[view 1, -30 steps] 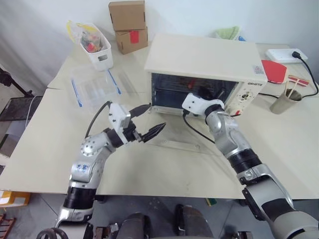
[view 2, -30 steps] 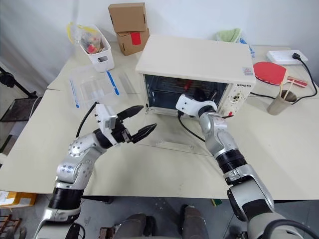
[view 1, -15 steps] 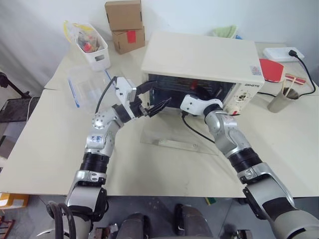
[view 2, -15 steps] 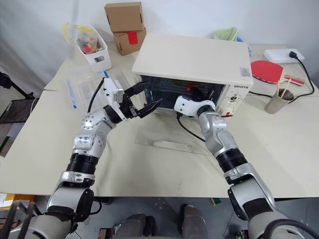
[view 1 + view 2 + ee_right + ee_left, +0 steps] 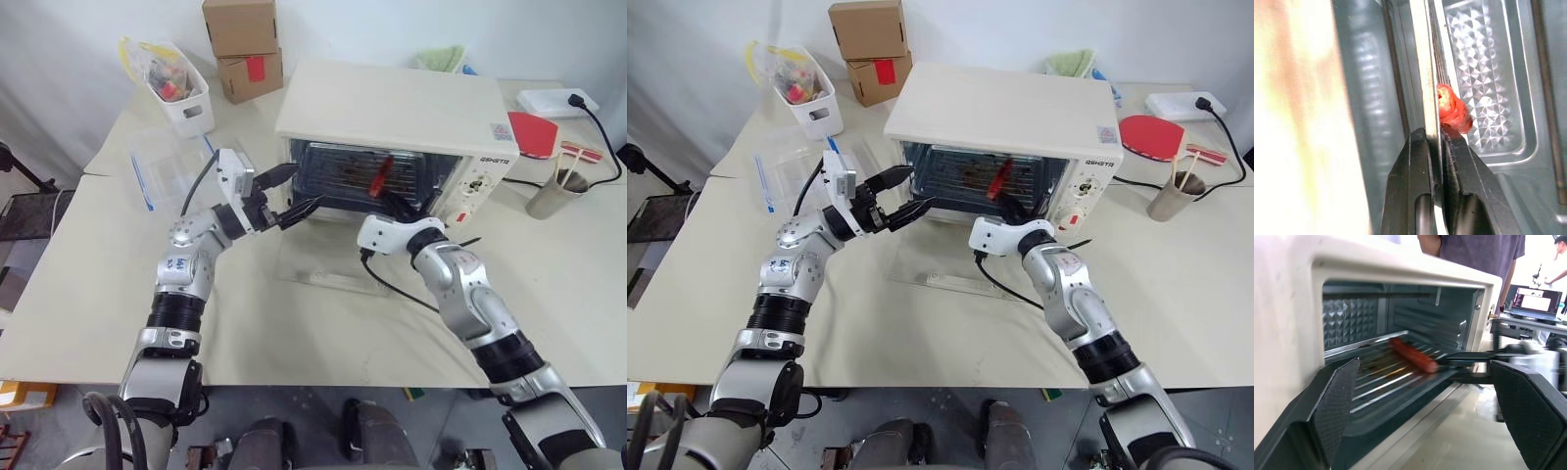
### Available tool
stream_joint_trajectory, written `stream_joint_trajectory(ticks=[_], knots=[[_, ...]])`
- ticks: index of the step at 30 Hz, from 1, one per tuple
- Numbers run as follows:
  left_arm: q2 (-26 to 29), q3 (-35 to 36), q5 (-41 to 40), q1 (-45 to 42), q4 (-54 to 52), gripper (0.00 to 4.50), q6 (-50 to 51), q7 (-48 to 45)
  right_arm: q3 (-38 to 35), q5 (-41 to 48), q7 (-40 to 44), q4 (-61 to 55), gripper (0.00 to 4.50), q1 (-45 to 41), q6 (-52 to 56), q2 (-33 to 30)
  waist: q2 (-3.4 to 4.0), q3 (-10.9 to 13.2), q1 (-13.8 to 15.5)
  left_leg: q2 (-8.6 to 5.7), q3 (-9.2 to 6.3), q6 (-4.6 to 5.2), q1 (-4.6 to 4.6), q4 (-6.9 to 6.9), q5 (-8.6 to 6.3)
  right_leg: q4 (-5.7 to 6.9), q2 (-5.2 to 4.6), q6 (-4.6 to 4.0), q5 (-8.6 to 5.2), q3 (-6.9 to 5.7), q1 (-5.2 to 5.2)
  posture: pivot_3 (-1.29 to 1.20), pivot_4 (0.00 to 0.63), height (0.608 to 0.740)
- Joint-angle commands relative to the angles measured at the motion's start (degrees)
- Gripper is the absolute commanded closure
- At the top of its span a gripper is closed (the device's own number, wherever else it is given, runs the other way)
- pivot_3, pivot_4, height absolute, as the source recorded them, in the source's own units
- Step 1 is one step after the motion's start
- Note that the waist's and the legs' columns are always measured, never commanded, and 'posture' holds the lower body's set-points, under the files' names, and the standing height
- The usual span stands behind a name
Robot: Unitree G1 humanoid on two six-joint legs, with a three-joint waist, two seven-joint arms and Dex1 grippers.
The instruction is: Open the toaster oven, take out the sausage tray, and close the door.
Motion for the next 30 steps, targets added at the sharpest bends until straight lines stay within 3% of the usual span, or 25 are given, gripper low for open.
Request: stream_joint_trajectory(ticks=[1, 12, 22, 27, 30], knots=[[0.8, 2.0, -0.5, -1.8, 1.0, 0.00, -0.5, -0.5, -3.5, -0.1, 0.8, -11.2, 4.37, 1.2, -0.1, -0.7, 0.00, 0.0, 0.1, 0.00, 0.00, 0.00, 0.01, 0.01, 0.00, 0.02, 0.00, 0.00, 0.00, 0.01, 0.00, 0.00, 0.150, 0.740], [-0.2, 2.2, -0.5, -0.4, 0.9, 0.00, 0.0, 0.0, -7.0, -1.1, 4.8, -23.5, 4.37, 12.7, -0.1, -3.6, -0.01, 0.0, 1.6, -0.07, -0.02, 0.00, 0.02, 0.03, 0.00, 0.04, -0.02, 0.00, 0.00, -0.02, 0.01, 0.00, 0.150, 0.740], [1.2, 4.1, -4.1, 9.0, -12.0, 0.00, 8.9, 2.9, -9.1, -2.7, 6.8, -33.7, 4.37, 24.2, -1.7, -4.1, -0.01, 0.0, 1.8, -0.09, -0.02, 0.01, 0.06, 0.08, 0.00, 0.10, -0.04, 0.00, 0.00, 0.03, 0.04, 0.00, 0.150, 0.740], [4.5, 6.5, -10.6, 15.5, -21.9, 0.00, 21.8, 5.1, -9.5, -3.6, 6.8, -35.3, 4.37, 28.2, -4.2, -4.3, -0.02, 0.0, 1.7, -0.08, -0.02, 0.00, 0.20, 0.10, 0.00, 0.19, -0.04, 0.00, 0.00, 0.17, 0.11, 0.00, 0.150, 0.740], [8.4, 9.2, -21.0, 18.2, -28.1, 0.00, 40.9, 8.8, -10.3, -3.0, 7.1, -36.3, 4.37, 29.8, -6.1, -4.9, -0.02, 0.0, 1.6, -0.07, -0.04, 0.00, 0.19, 0.10, 0.01, 0.20, -0.07, 0.00, 0.00, 0.29, 0.11, 0.00, 0.150, 0.740]])
